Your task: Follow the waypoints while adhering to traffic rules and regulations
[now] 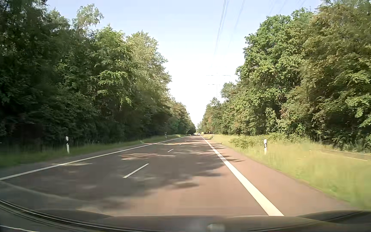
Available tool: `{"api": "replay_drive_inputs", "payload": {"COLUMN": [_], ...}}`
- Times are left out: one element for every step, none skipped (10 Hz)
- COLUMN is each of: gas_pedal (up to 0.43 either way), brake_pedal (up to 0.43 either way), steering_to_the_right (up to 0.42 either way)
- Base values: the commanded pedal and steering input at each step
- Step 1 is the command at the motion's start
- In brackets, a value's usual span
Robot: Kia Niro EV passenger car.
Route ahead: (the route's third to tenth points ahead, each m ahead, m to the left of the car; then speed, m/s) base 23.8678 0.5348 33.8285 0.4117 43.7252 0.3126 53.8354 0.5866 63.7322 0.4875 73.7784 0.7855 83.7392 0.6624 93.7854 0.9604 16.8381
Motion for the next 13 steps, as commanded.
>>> {"api": "replay_drive_inputs", "payload": {"gas_pedal": [0.138, 0.138, 0.138, 0.138, 0.138, 0.138, 0.138, 0.138, 0.138, 0.138, 0.138, 0.138, 0.138], "brake_pedal": [0.030, 0.030, 0.030, 0.030, 0.030, 0.030, 0.030, 0.030, 0.030, 0.030, 0.030, 0.030, 0.024], "steering_to_the_right": [0.000, 0.000, 0.000, 0.000, 0.001, 0.001, 0.001, 0.002, 0.001, 0.001, 0.001, 0.001, 0.001]}}
